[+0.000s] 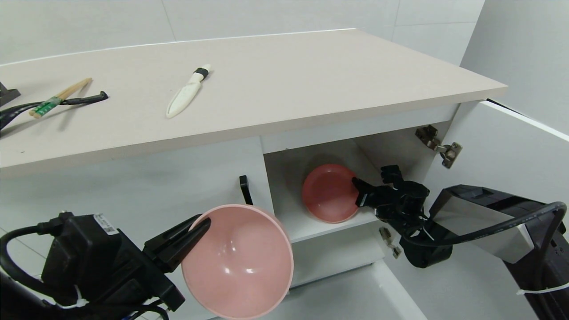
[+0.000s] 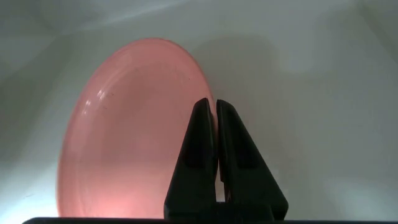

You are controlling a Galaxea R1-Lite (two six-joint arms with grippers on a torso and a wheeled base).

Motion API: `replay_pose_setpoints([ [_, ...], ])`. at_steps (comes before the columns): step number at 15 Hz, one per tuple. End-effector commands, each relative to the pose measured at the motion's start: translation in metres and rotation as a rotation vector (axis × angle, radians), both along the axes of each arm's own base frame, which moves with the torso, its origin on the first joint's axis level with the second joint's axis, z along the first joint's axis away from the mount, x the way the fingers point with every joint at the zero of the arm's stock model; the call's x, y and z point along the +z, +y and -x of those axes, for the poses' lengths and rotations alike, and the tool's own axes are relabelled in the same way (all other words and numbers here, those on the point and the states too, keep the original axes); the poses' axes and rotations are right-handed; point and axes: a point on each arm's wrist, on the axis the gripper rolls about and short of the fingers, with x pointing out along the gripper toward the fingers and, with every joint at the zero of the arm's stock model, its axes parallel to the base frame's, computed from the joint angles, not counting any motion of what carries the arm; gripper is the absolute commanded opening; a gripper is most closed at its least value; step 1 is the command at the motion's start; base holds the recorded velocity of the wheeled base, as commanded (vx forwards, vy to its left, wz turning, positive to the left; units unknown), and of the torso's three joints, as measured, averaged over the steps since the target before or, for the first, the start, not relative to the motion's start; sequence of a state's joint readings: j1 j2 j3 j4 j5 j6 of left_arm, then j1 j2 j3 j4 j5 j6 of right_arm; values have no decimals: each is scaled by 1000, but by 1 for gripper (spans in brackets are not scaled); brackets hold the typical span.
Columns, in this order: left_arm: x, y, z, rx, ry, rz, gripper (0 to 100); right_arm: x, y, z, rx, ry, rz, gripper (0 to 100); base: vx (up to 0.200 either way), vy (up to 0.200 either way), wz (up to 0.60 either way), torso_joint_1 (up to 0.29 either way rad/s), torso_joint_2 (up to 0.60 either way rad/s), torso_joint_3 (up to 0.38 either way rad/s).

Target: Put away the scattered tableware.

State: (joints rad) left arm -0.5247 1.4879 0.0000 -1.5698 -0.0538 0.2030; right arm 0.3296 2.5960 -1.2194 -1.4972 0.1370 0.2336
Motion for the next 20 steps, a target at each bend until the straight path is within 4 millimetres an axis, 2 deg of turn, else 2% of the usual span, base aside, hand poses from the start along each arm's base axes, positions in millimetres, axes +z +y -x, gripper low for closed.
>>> replay_pose_setpoints([
  [1,0,0,0,0,2,-1,0,-3,0,-1,-2,5,2,0,0,0,0,0,0,0],
  [4,0,0,0,0,1,0,0,-5,0,-1,-13,8,3,0,0,0,0,0,0,0],
  [5,0,0,0,0,2,-1,0,-5,0,-1,-13,8,3,100,0,0,0,0,0,0],
  [8,0,0,-1,2,2,-1,0,-3,0,-1,-13,-1,0,100,0,0,0,0,0,0],
  [11,0,0,0,-1,1,-2,0,22,2,7,-5,-55,-18,100,0,0,0,0,0,0],
  [13,0,0,0,-2,-4,-4,0,42,6,31,22,-68,-19,100,0,0,0,0,0,0],
  [16,2,-2,-2,-1,-31,-29,0,64,7,77,65,-17,14,100,0,0,0,0,0,0],
  [17,4,-2,-3,-1,-45,-33,0,68,6,86,68,-11,25,100,0,0,0,0,0,0],
  [20,14,-13,-8,-21,-150,-94,0,98,-1,142,113,-10,58,100,0,0,0,0,0,0],
])
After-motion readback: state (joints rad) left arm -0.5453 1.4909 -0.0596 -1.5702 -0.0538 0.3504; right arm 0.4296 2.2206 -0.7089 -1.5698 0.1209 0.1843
